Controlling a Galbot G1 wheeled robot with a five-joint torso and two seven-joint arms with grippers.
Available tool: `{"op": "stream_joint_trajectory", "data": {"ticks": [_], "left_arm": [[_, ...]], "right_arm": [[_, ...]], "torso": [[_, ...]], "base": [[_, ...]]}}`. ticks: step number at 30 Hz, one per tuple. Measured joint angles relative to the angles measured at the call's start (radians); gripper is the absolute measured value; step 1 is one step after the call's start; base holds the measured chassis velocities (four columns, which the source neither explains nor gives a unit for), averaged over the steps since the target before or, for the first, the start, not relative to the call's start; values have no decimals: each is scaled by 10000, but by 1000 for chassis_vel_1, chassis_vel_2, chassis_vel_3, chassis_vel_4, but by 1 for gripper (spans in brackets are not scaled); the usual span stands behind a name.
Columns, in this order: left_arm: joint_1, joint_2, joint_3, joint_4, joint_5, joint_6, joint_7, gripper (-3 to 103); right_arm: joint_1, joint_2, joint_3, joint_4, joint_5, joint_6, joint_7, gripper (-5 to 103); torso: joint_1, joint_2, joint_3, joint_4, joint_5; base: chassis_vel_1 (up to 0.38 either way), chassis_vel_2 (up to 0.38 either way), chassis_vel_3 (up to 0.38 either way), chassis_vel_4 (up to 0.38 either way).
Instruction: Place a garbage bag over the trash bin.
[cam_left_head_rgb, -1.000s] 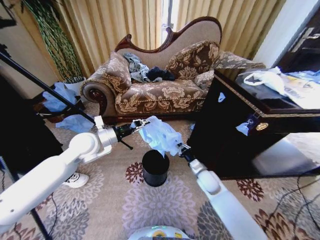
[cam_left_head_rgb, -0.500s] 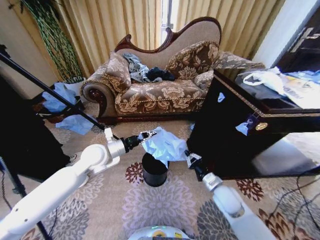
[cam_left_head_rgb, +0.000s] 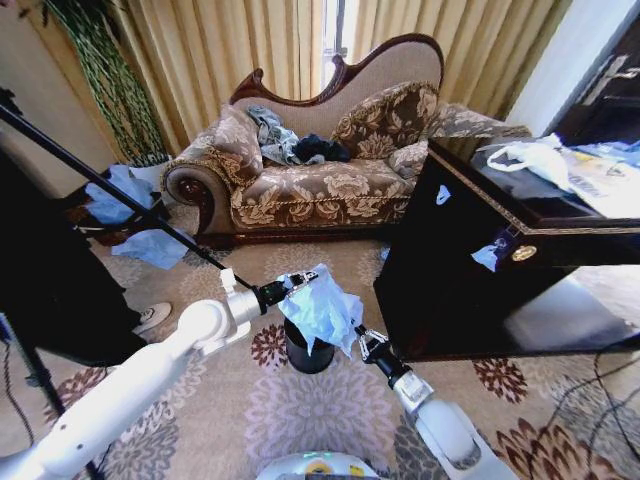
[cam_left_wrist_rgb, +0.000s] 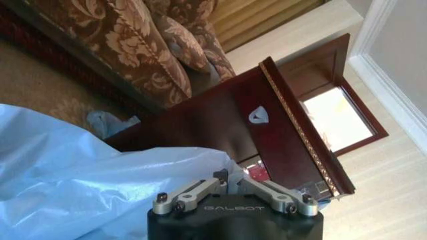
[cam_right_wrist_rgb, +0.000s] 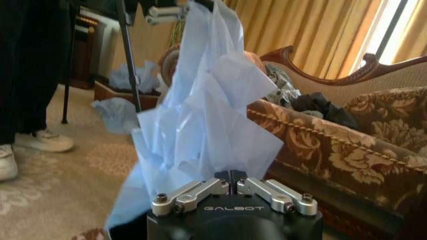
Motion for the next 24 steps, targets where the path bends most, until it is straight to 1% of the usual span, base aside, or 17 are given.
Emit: {"op": "stream_joint_trajectory", "data": {"ticks": [9,13,15,22,24], "left_arm": [[-169,-4,-10,183,-93,-49,-25,0],[-226,21,-6,213,-127,-51,-29,0],[-277,56,21,224,-152,-51,-29,0],[-390,37,72,269,-161,-48,-30,0],[-466,50,85,273,-178,-48,-37,0]], "right_arm": [[-62,529,-364,-294,-368,162,275,0],[-223,658,-281,-572,-482,232,369,0],[-517,688,-111,-834,-639,508,358,0],[-1095,772,-57,-991,-955,977,112,0],[-1149,894,-221,-1077,-1022,1287,-200,0]], "torso": [[0,0,1,2,2],[0,0,1,2,1],[0,0,1,2,0],[0,0,1,1,-2],[-1,0,1,2,0]], "base": [[0,0,0,0],[0,0,0,0],[0,0,0,0],[0,0,0,0],[0,0,0,0]]}}
